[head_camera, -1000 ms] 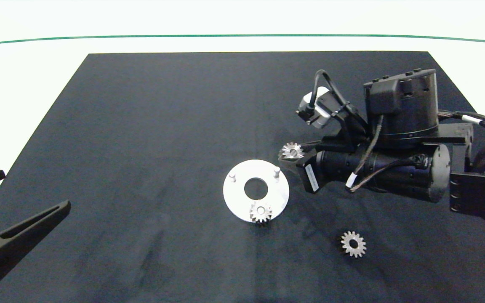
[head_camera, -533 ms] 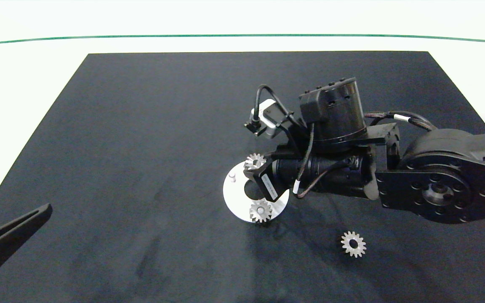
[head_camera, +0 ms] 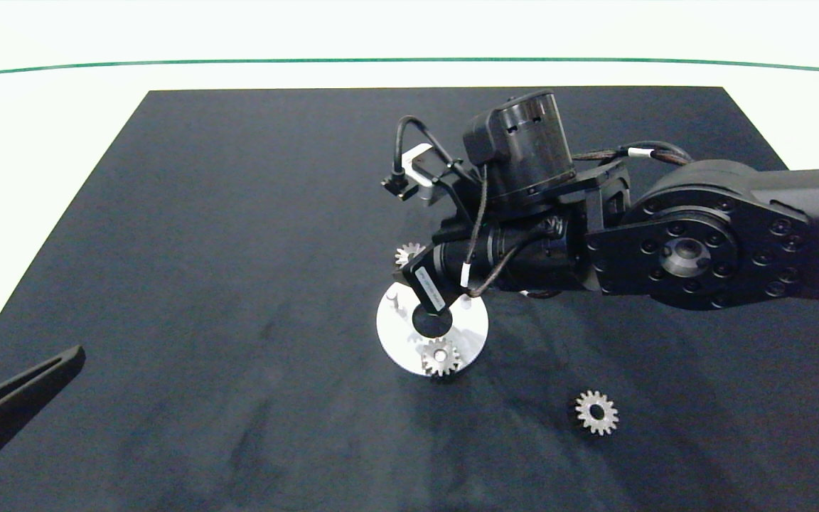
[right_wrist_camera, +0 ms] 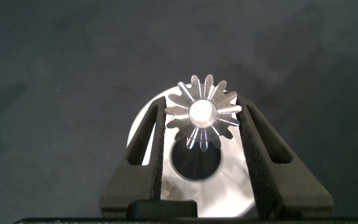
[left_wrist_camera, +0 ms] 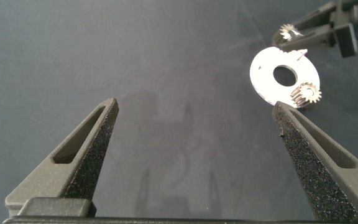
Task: Install three planetary gears onto the carrier pins
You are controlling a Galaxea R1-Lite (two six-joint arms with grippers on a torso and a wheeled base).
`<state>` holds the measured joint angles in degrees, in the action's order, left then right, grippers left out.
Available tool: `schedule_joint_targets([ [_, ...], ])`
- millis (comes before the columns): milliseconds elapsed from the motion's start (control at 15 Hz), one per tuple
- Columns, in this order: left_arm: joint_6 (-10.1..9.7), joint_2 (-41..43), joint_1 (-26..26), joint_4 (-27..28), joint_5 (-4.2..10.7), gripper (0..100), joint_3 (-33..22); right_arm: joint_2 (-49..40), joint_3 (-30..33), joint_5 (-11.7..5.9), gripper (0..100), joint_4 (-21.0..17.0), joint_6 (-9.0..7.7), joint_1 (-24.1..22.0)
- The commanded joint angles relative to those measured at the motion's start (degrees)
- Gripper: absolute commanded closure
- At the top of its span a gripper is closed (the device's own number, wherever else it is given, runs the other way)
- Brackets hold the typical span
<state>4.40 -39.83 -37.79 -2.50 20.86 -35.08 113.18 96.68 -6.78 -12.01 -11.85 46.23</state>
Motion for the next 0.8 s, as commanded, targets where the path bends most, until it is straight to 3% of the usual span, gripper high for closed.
schedule_joint_targets([
  [67, -0.01, -0.16, 0.00, -0.05, 0.15, 0, 0.02, 2.57, 2.19, -0.25, 84, -0.47, -0.28, 1.06],
  [400, -0.01, 0.10, 0.09, -0.05, 0.15, 0, 0.02, 3.72, 2.11, -2.89, 84, -1.70, -1.95, 1.94],
  [800, -0.01, 0.10, 0.09, 0.04, 0.15, 0, 0.02, 4.16, 2.02, -3.07, 84, -1.70, -2.04, 2.03],
])
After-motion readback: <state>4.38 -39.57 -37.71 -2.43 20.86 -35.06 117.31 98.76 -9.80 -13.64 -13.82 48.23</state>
